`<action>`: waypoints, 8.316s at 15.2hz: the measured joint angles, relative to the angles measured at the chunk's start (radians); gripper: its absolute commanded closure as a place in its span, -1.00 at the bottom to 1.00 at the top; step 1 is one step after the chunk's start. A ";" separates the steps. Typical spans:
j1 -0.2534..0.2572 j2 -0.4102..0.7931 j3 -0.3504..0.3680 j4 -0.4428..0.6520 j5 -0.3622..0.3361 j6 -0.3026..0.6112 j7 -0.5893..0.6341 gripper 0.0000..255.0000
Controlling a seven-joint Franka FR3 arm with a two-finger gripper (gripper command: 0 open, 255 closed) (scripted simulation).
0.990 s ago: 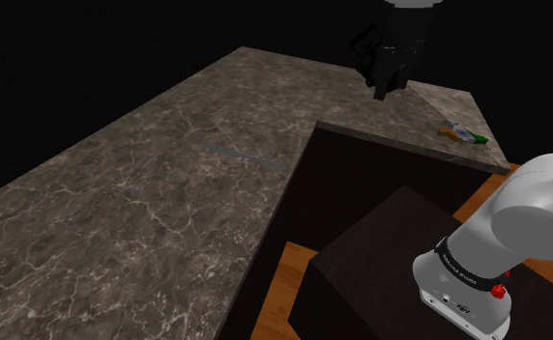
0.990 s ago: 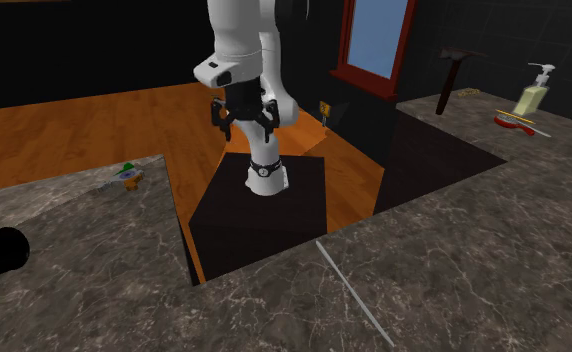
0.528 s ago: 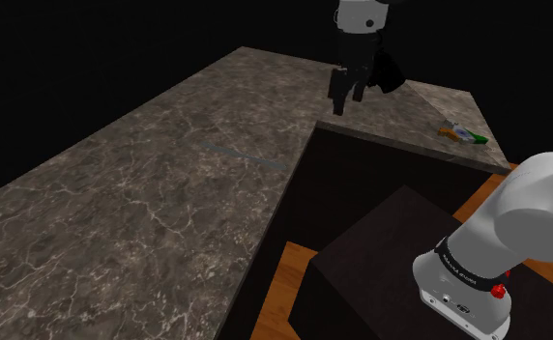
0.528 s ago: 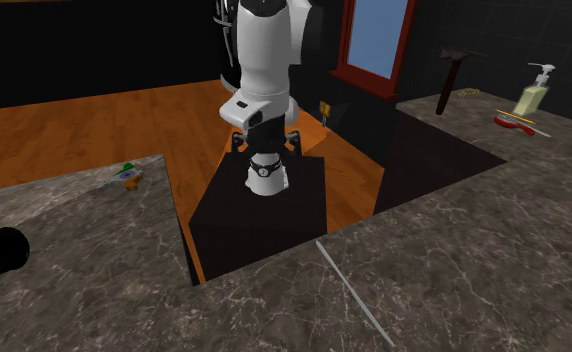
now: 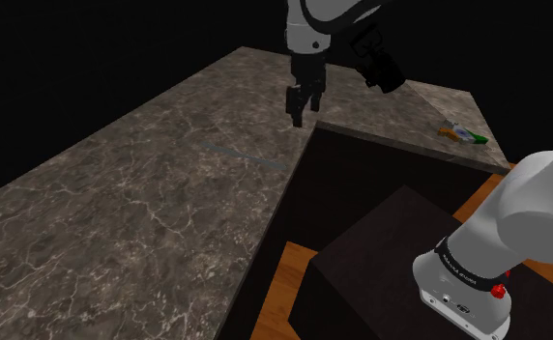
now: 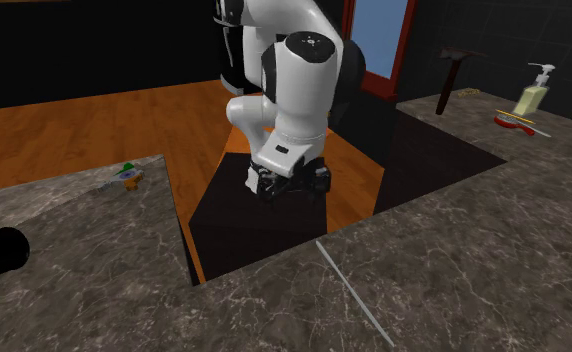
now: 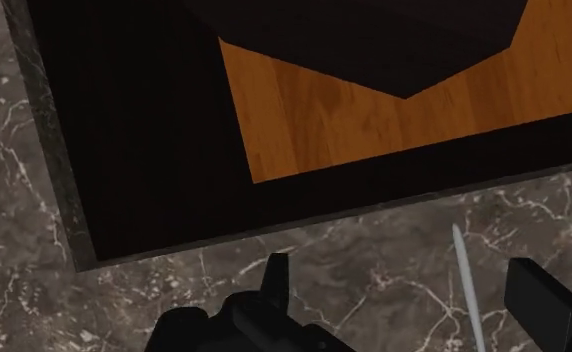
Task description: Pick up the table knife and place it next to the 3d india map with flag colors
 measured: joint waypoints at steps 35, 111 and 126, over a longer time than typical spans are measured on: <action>0.106 0.453 0.082 0.245 -0.132 0.191 0.032 1.00; -0.546 0.353 -0.552 0.363 -0.069 0.113 -1.282 1.00; -0.583 0.454 -0.557 0.315 -0.032 0.260 -1.325 1.00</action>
